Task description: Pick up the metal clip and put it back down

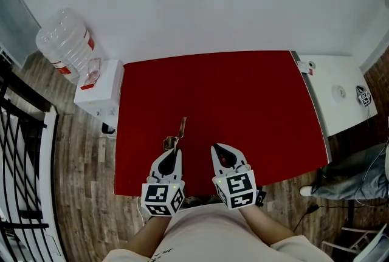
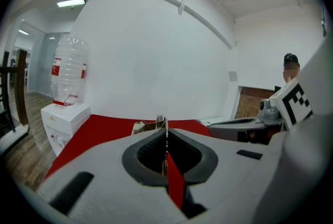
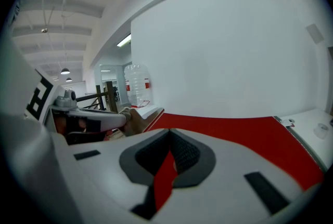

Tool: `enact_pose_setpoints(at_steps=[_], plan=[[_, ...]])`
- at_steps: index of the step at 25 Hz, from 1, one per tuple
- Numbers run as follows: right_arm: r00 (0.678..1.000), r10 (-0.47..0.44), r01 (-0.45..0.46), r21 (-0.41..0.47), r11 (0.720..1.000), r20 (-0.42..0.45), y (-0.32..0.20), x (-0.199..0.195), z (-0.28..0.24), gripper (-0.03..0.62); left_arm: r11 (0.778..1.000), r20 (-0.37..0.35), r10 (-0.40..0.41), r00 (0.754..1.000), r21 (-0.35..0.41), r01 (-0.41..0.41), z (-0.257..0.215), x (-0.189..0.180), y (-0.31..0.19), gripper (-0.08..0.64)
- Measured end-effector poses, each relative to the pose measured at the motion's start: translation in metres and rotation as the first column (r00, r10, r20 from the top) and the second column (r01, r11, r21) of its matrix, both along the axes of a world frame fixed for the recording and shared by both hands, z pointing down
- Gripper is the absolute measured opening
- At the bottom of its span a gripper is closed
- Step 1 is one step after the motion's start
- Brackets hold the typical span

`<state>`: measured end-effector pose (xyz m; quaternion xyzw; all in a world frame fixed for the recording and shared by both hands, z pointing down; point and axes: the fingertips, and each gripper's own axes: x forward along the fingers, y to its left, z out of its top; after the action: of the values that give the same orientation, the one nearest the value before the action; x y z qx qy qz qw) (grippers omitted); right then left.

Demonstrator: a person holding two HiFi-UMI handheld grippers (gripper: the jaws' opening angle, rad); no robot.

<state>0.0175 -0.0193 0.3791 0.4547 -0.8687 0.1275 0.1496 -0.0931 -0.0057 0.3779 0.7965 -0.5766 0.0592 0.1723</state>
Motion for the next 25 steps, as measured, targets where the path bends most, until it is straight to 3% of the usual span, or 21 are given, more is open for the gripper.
enact_pose_setpoints(at_steps=[3,25], plan=[[1.0,0.003,-0.003,-0.001,1.0,0.001,0.001,0.001,0.0,0.006,1.0,-0.056,-0.003,0.998,-0.001,0.003,-0.001,0.0,0.0,0.01],[0.999,0.031,-0.031,0.005,0.999,0.009,-0.002,0.002,-0.003,0.006,0.999,-0.037,0.035,0.999,0.026,-0.034,-0.01,0.005,-0.005,0.009]])
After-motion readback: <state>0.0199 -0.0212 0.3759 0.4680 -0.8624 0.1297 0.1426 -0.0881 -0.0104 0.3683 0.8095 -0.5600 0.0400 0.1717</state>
